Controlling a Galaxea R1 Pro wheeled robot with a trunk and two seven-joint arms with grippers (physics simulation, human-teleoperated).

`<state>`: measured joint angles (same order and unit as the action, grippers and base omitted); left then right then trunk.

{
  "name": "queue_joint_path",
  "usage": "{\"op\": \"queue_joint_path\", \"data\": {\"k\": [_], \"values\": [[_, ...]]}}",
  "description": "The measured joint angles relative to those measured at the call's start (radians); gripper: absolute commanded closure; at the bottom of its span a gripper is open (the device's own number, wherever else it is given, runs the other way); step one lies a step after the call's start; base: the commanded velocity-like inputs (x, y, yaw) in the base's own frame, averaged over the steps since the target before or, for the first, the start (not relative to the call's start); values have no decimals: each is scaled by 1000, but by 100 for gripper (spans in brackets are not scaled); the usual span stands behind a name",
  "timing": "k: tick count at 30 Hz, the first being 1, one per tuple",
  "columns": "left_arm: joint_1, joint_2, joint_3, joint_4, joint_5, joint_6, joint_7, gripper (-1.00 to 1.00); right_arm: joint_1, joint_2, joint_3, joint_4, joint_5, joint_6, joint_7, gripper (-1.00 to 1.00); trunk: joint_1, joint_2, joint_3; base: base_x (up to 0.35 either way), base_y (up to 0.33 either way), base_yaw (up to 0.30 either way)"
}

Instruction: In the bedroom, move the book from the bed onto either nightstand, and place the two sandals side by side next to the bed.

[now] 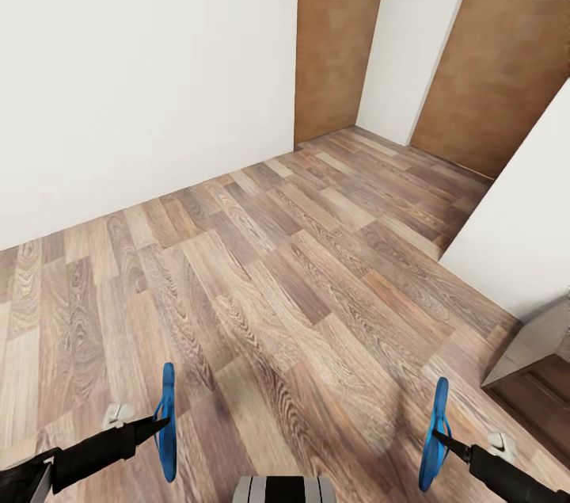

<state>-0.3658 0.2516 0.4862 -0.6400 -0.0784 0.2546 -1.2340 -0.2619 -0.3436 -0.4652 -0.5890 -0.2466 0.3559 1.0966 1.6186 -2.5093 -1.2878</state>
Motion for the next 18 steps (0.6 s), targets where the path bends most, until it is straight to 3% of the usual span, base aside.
{"op": "queue_joint_path", "data": {"k": [14, 18], "values": [[0, -2, 0, 3, -2, -3, 9, 100, 0, 0, 0, 0, 0, -4, -2, 100, -6, 3, 54, 0, 0, 0], [0, -3, -1, 4, -2, -3, 57, 100, 0, 0, 0, 1, 1, -10, -3, 100, -8, 4, 70, 0, 0, 0]]}}
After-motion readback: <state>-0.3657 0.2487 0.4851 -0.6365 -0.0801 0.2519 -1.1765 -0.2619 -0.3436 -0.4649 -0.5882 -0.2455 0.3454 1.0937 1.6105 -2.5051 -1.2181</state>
